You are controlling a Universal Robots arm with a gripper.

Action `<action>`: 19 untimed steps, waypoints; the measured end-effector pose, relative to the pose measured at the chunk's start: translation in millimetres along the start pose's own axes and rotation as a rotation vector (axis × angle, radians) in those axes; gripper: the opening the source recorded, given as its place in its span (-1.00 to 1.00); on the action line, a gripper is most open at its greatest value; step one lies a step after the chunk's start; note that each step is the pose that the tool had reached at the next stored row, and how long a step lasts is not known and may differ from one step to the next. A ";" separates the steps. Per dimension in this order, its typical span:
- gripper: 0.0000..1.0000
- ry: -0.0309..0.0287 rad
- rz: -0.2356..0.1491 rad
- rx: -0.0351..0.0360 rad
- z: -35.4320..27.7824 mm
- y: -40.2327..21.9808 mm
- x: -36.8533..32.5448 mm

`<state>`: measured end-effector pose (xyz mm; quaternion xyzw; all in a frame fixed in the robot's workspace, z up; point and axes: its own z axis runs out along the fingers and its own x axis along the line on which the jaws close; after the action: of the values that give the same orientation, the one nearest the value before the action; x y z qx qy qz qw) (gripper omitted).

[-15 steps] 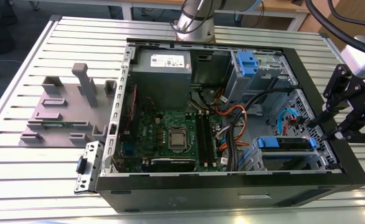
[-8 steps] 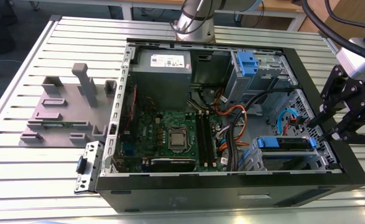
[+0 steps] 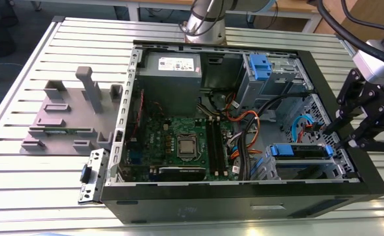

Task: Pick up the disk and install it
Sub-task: 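Insert the first disk wire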

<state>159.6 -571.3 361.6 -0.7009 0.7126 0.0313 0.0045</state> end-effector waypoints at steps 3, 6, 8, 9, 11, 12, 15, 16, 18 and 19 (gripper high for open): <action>-0.17 -0.0001 0.000 0.0000 0.4 0.1 -5.0; -0.17 0.0001 0.000 -0.0001 1.1 -0.3 -11.2; -0.17 0.0010 0.000 0.0000 1.7 -1.6 -14.8; -0.17 0.0022 0.000 0.0000 2.0 -2.4 -16.5; -0.17 0.0045 0.000 0.0001 3.0 -3.7 -19.6; -0.17 0.0059 0.000 0.0001 3.4 -4.3 -21.1; -0.17 0.0101 0.000 0.0002 5.2 -5.8 -25.7; -0.17 0.0112 0.000 0.0002 5.7 -6.2 -27.1; -0.17 0.0123 0.000 0.0002 7.2 -6.8 -29.9; -0.17 0.0128 0.000 0.0002 7.8 -7.0 -30.8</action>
<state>166.9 -540.2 355.1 -0.7009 0.7128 0.0268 0.0000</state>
